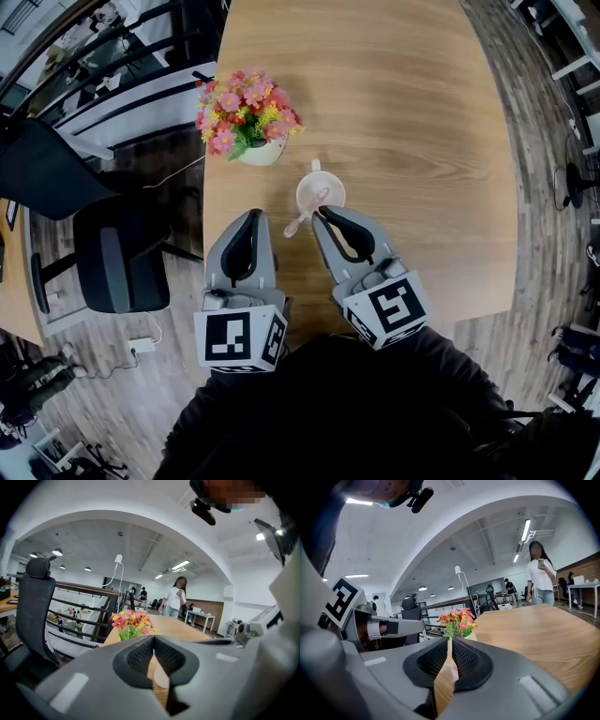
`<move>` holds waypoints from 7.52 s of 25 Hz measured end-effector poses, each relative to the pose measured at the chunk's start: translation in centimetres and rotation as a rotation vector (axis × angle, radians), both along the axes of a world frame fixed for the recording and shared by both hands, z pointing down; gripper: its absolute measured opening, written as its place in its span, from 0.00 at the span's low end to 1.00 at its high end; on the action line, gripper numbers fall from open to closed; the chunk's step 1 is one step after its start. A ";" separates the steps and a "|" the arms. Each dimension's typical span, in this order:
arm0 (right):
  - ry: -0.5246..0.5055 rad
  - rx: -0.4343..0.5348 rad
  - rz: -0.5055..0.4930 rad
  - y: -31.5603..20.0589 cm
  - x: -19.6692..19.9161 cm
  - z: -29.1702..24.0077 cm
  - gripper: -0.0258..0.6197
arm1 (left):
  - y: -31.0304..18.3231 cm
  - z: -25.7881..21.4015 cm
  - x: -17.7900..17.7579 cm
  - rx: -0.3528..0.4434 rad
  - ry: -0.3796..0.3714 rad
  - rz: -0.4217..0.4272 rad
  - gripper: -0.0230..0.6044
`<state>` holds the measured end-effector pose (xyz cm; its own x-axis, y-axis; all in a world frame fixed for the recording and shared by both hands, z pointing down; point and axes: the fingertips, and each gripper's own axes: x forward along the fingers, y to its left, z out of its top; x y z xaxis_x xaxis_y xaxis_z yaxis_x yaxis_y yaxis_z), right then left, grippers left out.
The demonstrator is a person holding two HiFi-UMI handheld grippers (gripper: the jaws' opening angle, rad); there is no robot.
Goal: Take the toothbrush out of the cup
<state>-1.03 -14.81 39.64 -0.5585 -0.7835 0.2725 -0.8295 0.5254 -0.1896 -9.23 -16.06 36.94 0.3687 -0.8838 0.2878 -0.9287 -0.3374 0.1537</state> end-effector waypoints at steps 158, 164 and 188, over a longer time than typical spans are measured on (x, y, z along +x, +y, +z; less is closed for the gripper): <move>0.154 0.206 0.241 0.4 4.2 -11.8 0.07 | 1.7 -8.4 1.9 0.114 0.051 0.158 0.05; 0.125 0.244 0.313 2.8 6.5 -13.8 0.07 | 2.8 -10.1 3.9 0.151 0.050 0.229 0.05; 0.049 0.266 0.388 5.1 8.3 -15.2 0.07 | 4.1 -11.7 6.0 0.196 0.016 0.331 0.05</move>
